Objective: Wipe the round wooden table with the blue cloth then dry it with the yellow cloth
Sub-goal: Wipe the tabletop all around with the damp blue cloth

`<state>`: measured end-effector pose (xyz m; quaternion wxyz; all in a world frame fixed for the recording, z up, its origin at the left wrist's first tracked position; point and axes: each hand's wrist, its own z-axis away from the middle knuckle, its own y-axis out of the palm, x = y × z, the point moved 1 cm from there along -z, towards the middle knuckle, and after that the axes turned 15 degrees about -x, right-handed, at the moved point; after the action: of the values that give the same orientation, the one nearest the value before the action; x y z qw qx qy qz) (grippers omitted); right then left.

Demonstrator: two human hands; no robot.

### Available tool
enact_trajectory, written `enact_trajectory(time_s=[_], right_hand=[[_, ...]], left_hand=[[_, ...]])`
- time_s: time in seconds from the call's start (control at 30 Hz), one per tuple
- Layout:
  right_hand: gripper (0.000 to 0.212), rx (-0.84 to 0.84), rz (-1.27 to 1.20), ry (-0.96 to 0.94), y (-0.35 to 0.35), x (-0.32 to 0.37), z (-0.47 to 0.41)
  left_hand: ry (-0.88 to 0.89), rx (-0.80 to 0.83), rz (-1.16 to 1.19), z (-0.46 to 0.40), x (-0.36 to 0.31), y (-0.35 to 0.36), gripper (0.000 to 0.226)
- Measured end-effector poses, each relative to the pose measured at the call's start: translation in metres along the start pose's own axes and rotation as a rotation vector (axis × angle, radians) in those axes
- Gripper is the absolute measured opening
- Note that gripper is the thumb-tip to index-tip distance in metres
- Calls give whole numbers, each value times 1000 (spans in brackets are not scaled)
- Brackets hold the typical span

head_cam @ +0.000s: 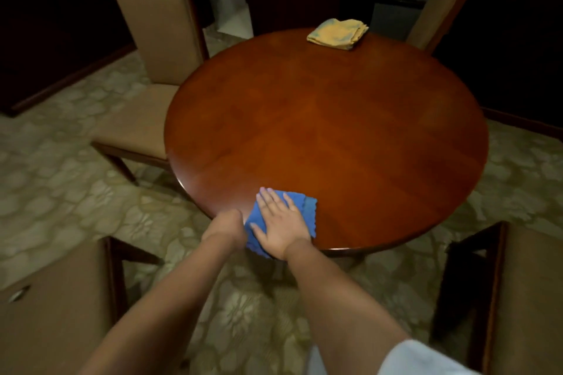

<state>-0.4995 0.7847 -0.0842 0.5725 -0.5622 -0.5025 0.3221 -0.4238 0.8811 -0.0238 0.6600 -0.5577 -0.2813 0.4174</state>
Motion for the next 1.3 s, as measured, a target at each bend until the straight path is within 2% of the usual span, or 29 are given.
enact_trajectory(time_s=[0.1,0.23,0.33,0.47,0.53,0.6,0.7,0.83,0.93,1.07,1.2,1.3], right_hand=[[71,22,26,-73,-3,-9,5],[93,46,8,-101,-14,-51,34],[85,1,34,-104,-22,-83,56],[68,32,14,-43,-21,-84,54],[68,28,-12,-26,-19,-74,40],[68,-18,0,-67,-17,-63,23],[72,11,-23,-116,-11,-40,-7],[70,18,-104,-91,5,-2,-27],[71,-8,-139,-57,10,27,-43],[73,-30,-138,6,20,60,-74],[76,-42,-65,74,38,96,-122],[77,-25,-28,157,46,118,-161]], left_hand=[[18,14,31,5,-10,0,25],[102,83,95,20,-52,0,29],[122,175,146,32,-75,9,27],[26,262,181,22,-78,4,28],[-27,307,199,10,-73,-9,28],[-99,342,189,-8,-62,-16,15],[-223,436,140,-28,-37,-24,20],[-296,362,160,-39,2,-29,17],[-338,332,134,-50,32,-29,24],[-376,312,145,-72,65,-38,12],[-350,251,159,-113,102,-50,23],[-298,214,120,-150,128,-63,16]])
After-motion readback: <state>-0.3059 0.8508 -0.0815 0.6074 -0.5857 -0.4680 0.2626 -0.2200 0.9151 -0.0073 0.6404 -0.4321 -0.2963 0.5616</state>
